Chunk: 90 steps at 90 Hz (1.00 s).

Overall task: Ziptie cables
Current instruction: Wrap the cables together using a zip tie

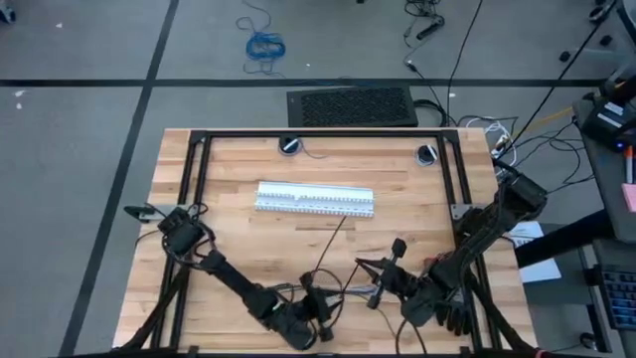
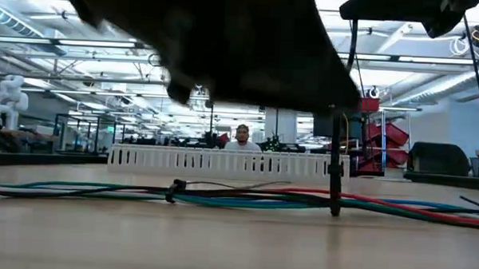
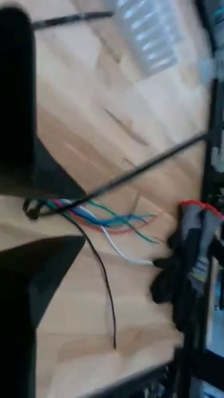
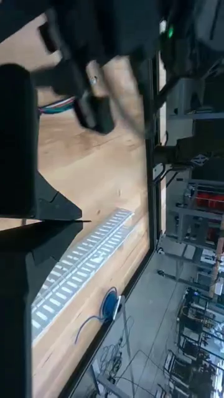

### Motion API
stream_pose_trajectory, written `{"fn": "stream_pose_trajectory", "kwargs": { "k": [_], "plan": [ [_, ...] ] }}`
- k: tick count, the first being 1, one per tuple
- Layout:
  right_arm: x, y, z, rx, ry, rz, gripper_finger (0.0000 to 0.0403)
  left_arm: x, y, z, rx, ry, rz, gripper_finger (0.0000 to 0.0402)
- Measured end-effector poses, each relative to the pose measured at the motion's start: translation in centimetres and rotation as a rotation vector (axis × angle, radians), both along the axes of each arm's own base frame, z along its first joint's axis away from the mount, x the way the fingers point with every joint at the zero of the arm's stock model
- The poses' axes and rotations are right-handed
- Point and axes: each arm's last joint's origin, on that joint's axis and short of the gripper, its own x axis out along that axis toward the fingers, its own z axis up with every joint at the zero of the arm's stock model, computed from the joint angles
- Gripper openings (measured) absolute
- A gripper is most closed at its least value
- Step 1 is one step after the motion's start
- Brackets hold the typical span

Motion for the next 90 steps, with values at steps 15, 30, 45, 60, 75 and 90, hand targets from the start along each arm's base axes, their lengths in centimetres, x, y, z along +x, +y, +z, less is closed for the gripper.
{"fn": "stream_pose_trajectory", "kwargs": {
  "k": [15,30,45,60,75,90],
  "plan": [
    [-0.1,-0.2,0.5,-0.031,-0.024,-0.044,0.0000,0.0,0.1,-0.3,-0.038,-0.002,0.023,0.0177],
    [0.2,-0.4,0.8,-0.028,-0.036,-0.052,0.0000,-0.1,0.3,-0.4,-0.044,-0.008,0.063,0.0179],
    [0.2,-0.4,0.9,-0.023,-0.041,-0.052,0.0000,-0.3,0.7,-0.8,-0.023,0.013,0.116,0.0179],
    [0.3,-0.4,1.0,-0.026,-0.043,-0.049,0.0000,0.1,1.3,-0.8,-0.044,0.006,0.141,0.0179],
    [0.4,-0.3,1.3,-0.035,-0.052,-0.044,0.0000,0.3,1.6,-0.9,-0.075,0.007,0.146,0.0179],
    [0.5,-0.2,1.6,-0.042,-0.061,-0.041,0.0000,0.3,1.6,-1.2,-0.091,0.004,0.156,0.0179]
  ]
}}
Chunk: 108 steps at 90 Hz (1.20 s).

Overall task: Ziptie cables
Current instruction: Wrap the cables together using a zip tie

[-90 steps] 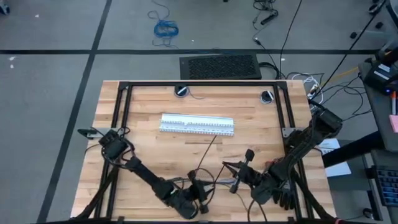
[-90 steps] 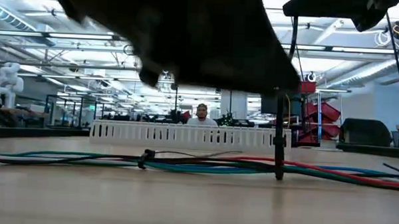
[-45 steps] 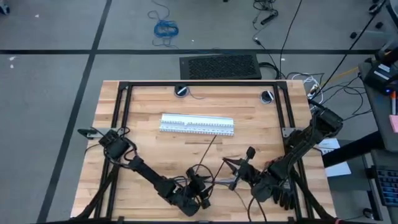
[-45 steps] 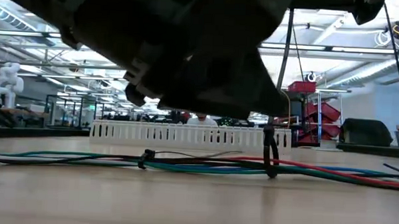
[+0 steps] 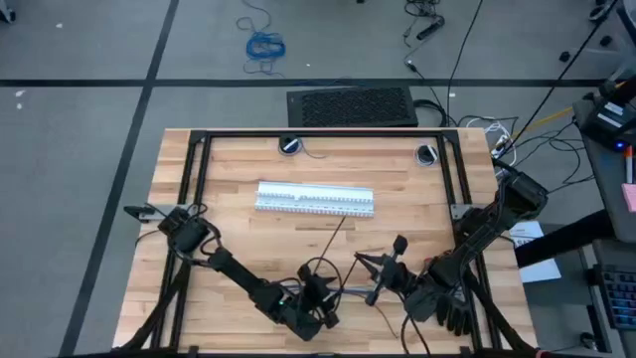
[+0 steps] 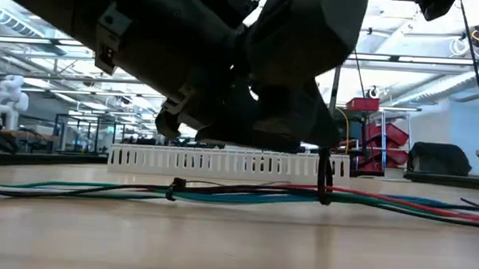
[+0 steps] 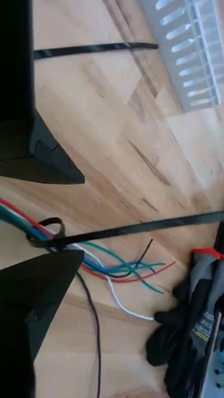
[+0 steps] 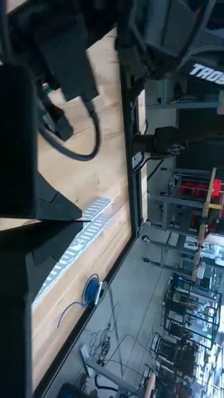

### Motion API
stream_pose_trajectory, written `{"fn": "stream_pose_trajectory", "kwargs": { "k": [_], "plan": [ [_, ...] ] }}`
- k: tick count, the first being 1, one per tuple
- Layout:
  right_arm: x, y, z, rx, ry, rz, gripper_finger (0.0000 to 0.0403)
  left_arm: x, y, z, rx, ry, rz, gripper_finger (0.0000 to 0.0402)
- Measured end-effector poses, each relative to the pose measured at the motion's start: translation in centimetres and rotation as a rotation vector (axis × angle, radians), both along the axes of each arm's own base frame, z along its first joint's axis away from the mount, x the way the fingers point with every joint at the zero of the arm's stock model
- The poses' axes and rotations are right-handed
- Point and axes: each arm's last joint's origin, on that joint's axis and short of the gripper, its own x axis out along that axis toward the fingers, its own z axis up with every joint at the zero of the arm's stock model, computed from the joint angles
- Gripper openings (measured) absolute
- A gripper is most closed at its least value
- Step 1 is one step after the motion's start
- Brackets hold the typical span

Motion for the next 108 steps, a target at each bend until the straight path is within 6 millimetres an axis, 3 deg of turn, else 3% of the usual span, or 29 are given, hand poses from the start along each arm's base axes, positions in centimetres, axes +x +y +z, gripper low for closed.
{"fn": "stream_pose_trajectory", "kwargs": {
  "k": [14,52,108],
  "plan": [
    [0.0,0.0,0.0,-0.003,0.002,0.000,0.0000,0.0,0.1,0.0,0.003,-0.002,0.005,0.0166],
    [0.0,0.0,0.0,-0.003,0.002,-0.001,0.0000,0.5,0.8,0.0,-0.012,0.007,0.005,0.0061],
    [0.3,0.1,0.6,-0.018,-0.017,0.006,0.0000,0.9,1.1,-0.1,0.000,0.038,-0.042,0.0098]
  ]
}}
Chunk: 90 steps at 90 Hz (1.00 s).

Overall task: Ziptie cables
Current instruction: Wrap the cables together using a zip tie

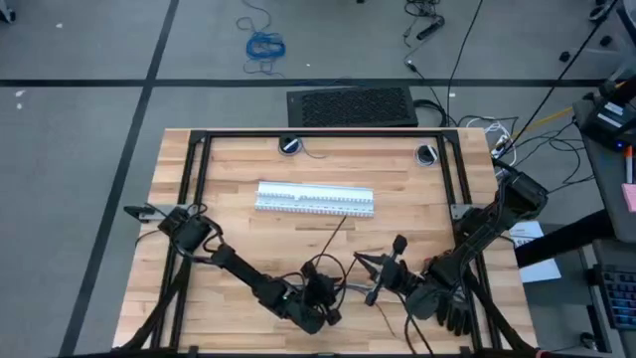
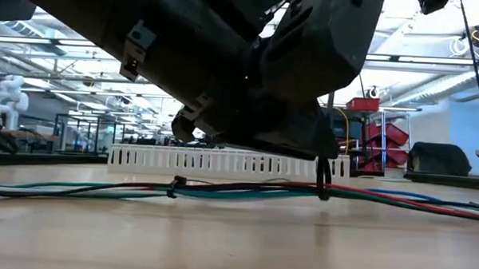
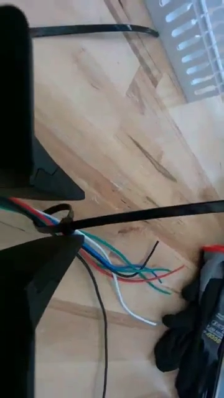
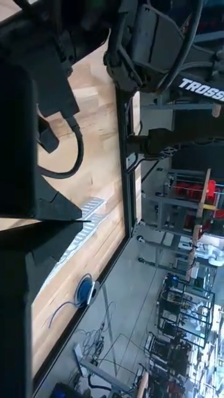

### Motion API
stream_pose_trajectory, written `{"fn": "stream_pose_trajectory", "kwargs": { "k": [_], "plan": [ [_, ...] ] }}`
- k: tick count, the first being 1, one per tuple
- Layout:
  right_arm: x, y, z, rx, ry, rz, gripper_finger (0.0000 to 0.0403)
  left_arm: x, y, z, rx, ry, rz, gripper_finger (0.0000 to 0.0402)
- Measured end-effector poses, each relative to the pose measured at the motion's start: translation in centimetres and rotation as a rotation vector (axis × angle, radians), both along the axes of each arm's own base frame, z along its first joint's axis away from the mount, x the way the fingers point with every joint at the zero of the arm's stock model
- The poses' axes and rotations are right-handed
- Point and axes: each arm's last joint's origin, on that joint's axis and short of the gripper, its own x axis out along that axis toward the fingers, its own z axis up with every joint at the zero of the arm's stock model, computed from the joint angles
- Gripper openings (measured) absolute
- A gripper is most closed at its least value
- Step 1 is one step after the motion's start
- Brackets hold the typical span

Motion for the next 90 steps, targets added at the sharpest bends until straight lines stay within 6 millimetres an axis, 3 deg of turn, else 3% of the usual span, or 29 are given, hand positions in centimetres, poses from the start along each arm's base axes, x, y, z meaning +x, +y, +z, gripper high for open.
{"fn": "stream_pose_trajectory", "kwargs": {
  "k": [14,32,48,74,90],
  "plan": [
    [0.0,0.0,0.0,-0.001,0.001,0.001,0.0000,0.0,0.0,0.0,-0.012,-0.008,0.016,0.0088],
    [0.0,0.0,0.0,0.000,0.000,0.002,0.0000,-0.1,0.0,-0.1,0.006,0.003,0.011,0.0014],
    [0.0,0.0,0.1,-0.008,0.002,0.003,0.0000,-0.1,0.0,-0.2,-0.016,0.018,-0.003,0.0007],
    [-0.2,-0.2,1.3,-0.045,-0.008,-0.010,0.0000,-0.1,-0.3,-3.2,-0.054,0.057,-0.005,0.0004],
    [-0.3,-0.2,1.7,-0.064,-0.005,-0.018,0.0000,-0.3,-0.5,-3.5,-0.066,0.062,-0.009,0.0004]
  ]
}}
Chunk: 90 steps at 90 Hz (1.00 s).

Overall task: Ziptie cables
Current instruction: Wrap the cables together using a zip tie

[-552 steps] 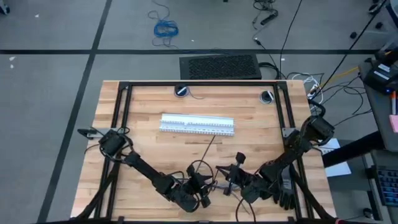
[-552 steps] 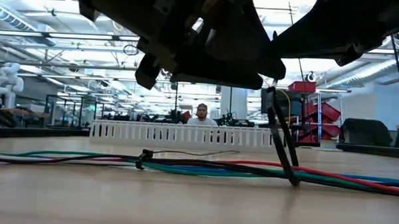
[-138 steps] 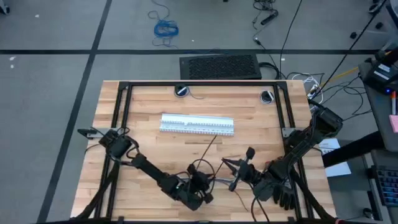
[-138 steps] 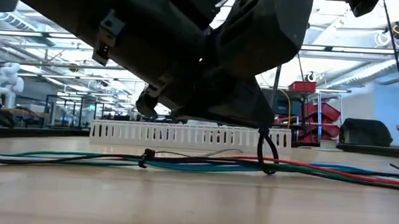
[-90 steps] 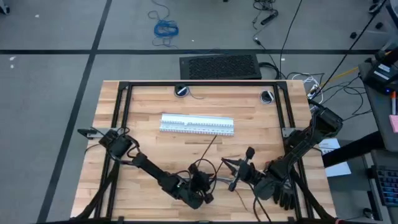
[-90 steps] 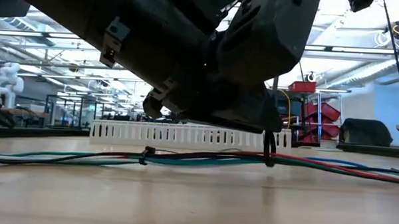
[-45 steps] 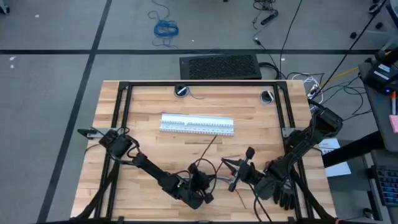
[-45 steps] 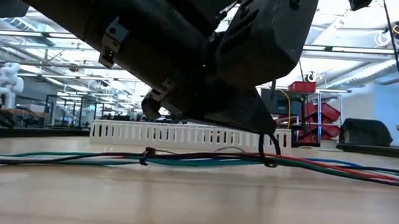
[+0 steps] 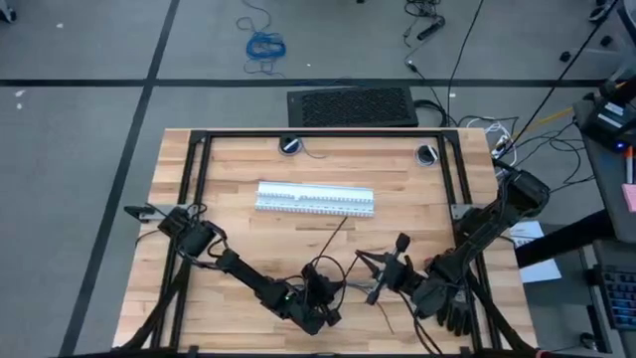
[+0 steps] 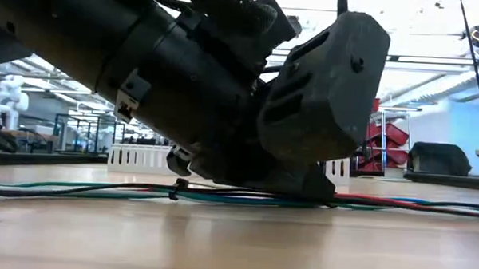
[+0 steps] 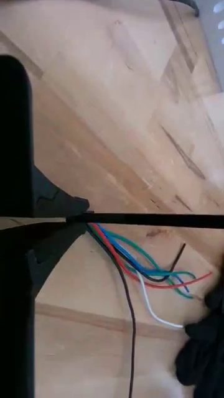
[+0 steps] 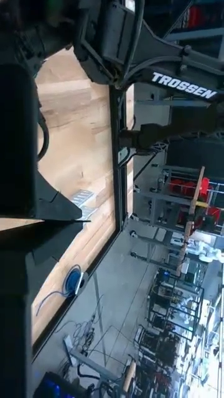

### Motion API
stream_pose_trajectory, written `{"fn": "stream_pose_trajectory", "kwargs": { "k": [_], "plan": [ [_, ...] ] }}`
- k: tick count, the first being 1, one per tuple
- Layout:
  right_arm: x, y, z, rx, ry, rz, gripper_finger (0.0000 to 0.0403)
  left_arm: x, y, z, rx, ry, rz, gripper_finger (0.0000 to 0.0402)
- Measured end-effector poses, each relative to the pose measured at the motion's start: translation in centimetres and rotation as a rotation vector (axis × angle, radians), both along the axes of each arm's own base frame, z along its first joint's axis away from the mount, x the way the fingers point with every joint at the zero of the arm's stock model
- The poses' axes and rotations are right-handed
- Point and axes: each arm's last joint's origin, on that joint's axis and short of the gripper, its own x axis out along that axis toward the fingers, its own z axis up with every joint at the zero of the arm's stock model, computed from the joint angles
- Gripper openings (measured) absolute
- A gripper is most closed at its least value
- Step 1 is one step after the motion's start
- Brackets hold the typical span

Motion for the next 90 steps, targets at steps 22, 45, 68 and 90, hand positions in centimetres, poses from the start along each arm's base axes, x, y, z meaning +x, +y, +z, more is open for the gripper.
{"fn": "stream_pose_trajectory", "kwargs": {
  "k": [22,45,68,90],
  "plan": [
    [0.0,-0.1,0.7,-0.139,0.061,-0.046,0.0000,-0.4,-0.6,-0.2,-0.001,0.012,-0.024,0.0003],
    [-0.1,-0.2,1.2,-0.177,0.072,-0.107,0.0000,-0.6,-0.8,-0.2,-0.004,0.015,-0.028,0.0003],
    [-1.2,0.6,-0.4,-0.054,0.044,-0.020,0.0000,-0.6,-1.6,0.3,0.006,-0.034,-0.077,0.0039],
    [-3.7,1.7,-2.8,0.045,0.081,0.065,0.0014,-1.1,-3.2,3.8,0.038,-0.106,-0.202,0.0108]
  ]
}}
